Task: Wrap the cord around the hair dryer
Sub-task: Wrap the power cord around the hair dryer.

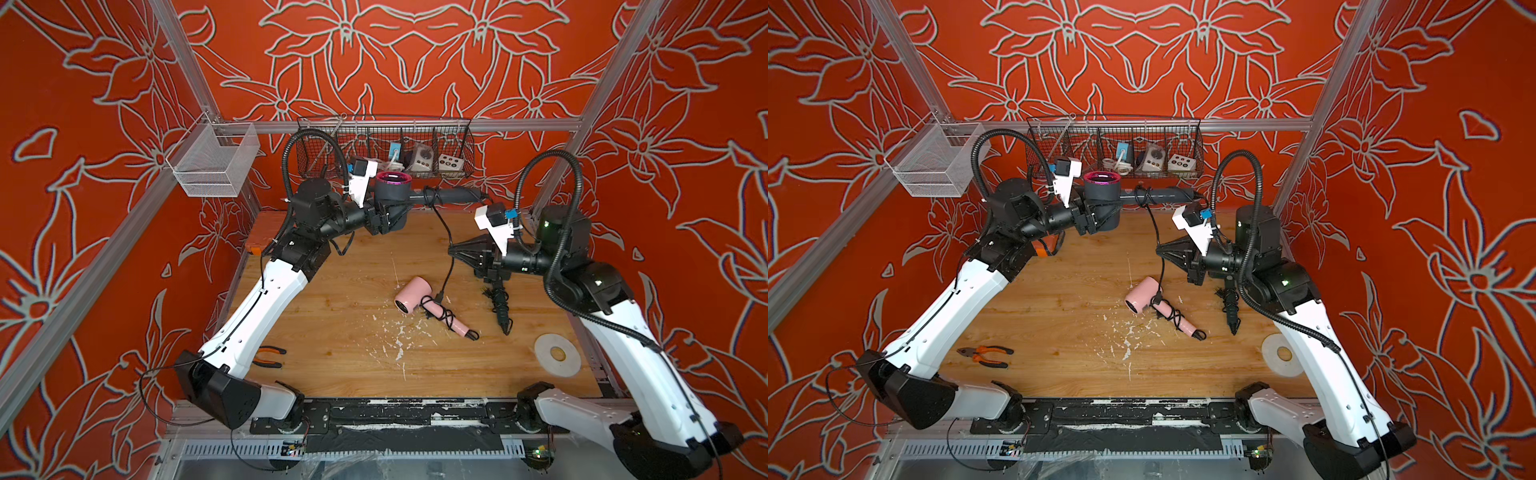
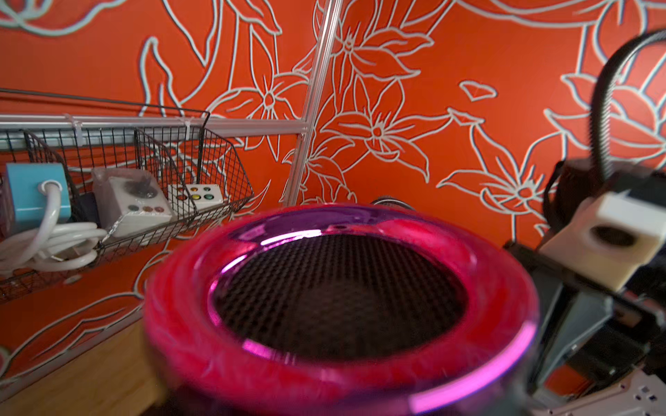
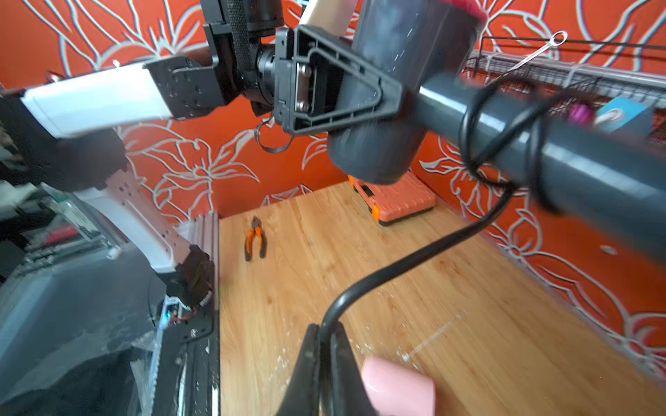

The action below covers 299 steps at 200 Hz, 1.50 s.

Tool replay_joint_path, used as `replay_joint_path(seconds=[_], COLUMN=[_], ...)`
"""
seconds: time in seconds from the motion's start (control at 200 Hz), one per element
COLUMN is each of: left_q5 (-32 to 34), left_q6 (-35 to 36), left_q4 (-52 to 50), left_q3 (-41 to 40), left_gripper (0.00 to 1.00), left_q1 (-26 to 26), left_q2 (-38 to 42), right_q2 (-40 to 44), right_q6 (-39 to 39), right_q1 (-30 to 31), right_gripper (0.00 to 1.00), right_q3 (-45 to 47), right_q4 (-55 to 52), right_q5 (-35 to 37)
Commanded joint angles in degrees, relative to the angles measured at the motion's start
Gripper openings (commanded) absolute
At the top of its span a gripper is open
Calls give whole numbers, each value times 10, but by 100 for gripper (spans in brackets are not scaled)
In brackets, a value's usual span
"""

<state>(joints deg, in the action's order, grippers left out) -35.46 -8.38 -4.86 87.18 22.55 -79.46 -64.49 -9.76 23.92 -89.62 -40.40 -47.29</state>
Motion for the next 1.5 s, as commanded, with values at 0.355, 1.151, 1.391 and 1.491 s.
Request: replay_joint_path(seconds=[0.355, 1.151, 1.391, 1.491], left_q5=[70, -188, -232, -243], left_q6=[213, 185, -20, -59], left_q4=[-274, -274, 8, 51], left_q3=[36, 64, -13, -12], left_gripper=[0, 0, 0, 0], left_q1=[44, 119, 80, 73], left_q2=[21, 54, 82, 75], right_q2=[-104, -177, -151, -140], right_q6=[-216, -234, -150, -122], right_q1=[15, -21, -63, -77], right_gripper=[0, 0, 0, 0], right_q3=[-249, -133, -35, -10], right_q4=[-296, -101, 11, 46], right_q5=[279, 74, -58, -86])
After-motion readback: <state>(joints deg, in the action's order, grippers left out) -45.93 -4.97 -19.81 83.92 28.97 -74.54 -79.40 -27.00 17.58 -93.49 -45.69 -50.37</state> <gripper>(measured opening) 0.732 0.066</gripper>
